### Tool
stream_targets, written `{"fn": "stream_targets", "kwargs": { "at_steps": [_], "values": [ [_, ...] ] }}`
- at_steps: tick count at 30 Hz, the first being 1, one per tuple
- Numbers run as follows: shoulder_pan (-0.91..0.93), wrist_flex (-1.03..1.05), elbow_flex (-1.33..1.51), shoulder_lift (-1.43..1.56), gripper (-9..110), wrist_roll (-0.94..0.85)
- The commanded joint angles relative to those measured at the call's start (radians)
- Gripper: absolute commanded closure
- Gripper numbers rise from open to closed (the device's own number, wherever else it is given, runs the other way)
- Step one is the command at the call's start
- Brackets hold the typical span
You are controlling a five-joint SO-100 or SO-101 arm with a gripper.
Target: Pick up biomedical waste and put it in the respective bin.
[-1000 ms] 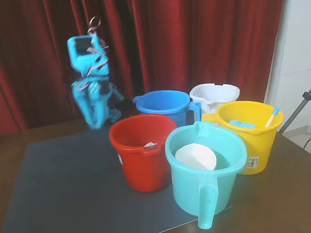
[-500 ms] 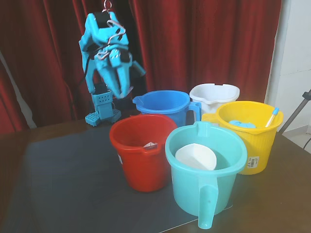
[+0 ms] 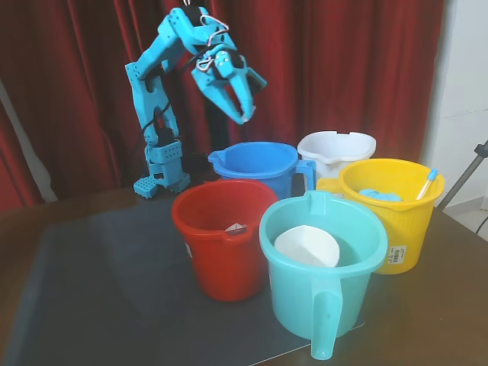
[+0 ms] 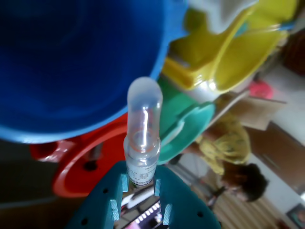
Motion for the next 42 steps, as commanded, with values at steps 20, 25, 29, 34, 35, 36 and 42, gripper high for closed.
{"fn": "stream_targets", "kwargs": {
  "at_steps": [20,25,29,34,35,36,42],
  "values": [
    [-0.005,-0.023,-0.041,-0.133,101,-0.04],
    [0.061,0.017,-0.041,-0.132,101,-0.043],
    [0.078,0.043,-0.011,-0.133,101,-0.107],
    [0.08,0.012,0.051,-0.133,101,-0.117],
    [0.08,0.005,0.064,-0.133,101,-0.127],
    [0.08,-0.011,0.081,-0.133,101,-0.137],
    [0.064,-0.049,0.106,-0.13,101,0.012]
  ]
}}
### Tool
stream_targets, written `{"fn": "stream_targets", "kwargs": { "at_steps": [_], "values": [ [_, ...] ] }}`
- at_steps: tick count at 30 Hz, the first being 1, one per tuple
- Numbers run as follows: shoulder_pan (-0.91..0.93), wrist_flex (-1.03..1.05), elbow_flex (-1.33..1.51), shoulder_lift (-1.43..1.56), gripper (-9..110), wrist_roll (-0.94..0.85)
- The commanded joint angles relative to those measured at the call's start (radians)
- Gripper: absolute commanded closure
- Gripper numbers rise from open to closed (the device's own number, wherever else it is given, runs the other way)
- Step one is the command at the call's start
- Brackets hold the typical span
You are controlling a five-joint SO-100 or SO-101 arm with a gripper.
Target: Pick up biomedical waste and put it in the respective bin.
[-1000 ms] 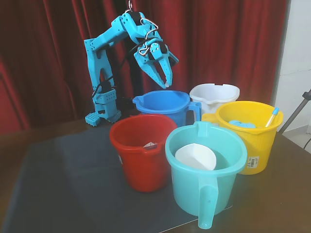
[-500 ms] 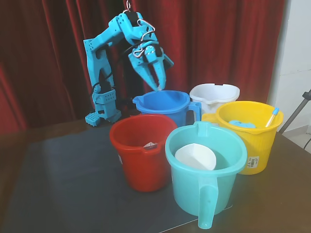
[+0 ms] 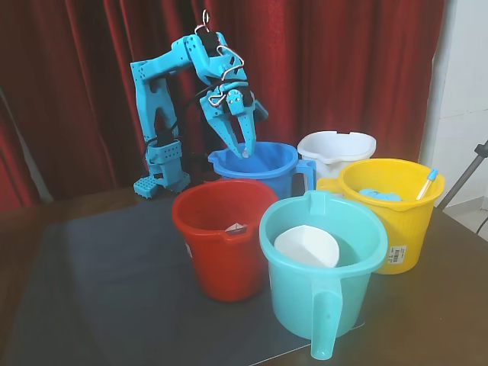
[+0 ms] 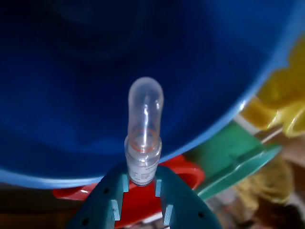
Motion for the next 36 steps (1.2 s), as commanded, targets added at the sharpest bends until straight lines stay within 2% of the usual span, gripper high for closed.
{"fn": "stream_targets", "kwargs": {
  "at_steps": [1,5,13,18,20,24,32,35,36],
  "values": [
    [-0.006,-0.014,-0.012,0.02,101,0.064],
    [-0.049,-0.052,0.012,0.069,99,0.091],
    [-0.06,-0.089,0.094,0.12,78,0.107],
    [-0.054,-0.078,0.089,0.155,78,0.104],
    [-0.017,-0.077,0.112,0.241,81,0.103],
    [0.069,-0.02,0.167,0.448,95,0.101],
    [0.359,0.035,0.48,1.091,96,0.118],
    [0.472,0.018,0.762,1.476,96,0.118],
    [0.492,0.02,0.805,1.502,96,0.117]
  ]
}}
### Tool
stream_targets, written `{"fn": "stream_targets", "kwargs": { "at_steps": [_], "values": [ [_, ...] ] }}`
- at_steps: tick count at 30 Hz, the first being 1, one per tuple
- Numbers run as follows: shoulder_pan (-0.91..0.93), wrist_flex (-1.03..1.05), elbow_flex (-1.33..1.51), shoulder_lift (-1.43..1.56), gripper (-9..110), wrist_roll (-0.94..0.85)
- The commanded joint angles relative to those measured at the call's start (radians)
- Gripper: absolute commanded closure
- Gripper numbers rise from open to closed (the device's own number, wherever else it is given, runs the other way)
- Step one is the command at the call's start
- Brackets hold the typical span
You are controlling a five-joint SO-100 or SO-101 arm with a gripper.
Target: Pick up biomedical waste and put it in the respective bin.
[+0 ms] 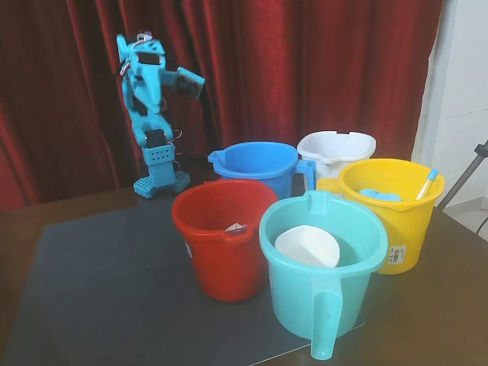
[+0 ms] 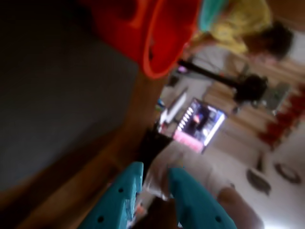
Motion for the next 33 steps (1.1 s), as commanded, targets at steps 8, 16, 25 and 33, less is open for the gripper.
{"fn": "stream_targets", "kwargs": {
  "at_steps": [8,16,25,33],
  "values": [
    [0.051,-0.018,0.308,0.067,102,0.141],
    [0.055,-0.018,0.468,0.071,102,0.13],
    [0.209,-0.008,0.64,0.071,102,0.13],
    [0.255,0.023,0.629,0.071,102,0.143]
  ]
}}
